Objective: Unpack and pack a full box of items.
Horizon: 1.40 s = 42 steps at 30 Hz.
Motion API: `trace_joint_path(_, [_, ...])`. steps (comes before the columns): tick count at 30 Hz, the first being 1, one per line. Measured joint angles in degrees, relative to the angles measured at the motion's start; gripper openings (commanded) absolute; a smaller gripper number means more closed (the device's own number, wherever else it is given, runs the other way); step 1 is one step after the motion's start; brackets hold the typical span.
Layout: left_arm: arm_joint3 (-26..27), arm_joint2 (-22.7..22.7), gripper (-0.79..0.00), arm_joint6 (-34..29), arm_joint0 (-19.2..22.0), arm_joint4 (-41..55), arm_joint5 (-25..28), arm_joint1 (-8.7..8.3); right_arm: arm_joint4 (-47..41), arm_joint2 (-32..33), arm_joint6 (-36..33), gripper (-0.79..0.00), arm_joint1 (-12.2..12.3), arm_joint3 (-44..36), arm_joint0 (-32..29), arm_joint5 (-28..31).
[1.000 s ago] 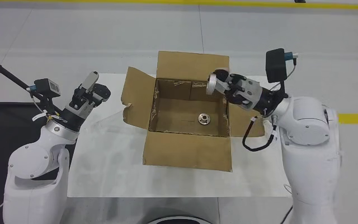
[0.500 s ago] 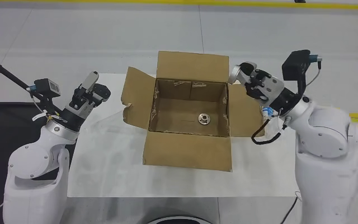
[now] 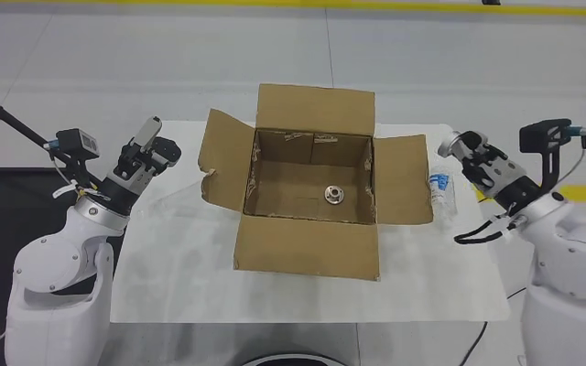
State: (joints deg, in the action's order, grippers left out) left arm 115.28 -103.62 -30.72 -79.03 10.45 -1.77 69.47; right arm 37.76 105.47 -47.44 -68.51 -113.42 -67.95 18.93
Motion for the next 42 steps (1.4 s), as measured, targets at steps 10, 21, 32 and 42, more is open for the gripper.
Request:
trace_joint_path(10, [0.0, 0.0, 0.0, 0.0, 0.0, 0.0, 0.0, 0.0, -1.3, 1.1, 0.1, -0.785, 0.2, 0.5, -0.6, -1.2])
trace_joint_path(21, [0.0, 0.0, 0.0, 0.0, 0.0, 0.0, 0.0, 0.0, -0.9, 0.9, 0.6, -0.785, 0.2, 1.0, -0.9, -2.0])
trace_joint_path(32, [0.0, 0.0, 0.0, 0.0, 0.0, 0.0, 0.0, 0.0, 11.1, 2.3, -4.0, -0.785, 1.8, 9.6, 2.5, -11.1])
trace_joint_path(42, [0.0, 0.0, 0.0, 0.0, 0.0, 0.0, 0.0, 0.0, 18.6, 3.6, -12.1, -0.785, 3.7, 17.2, 3.4, -9.8])
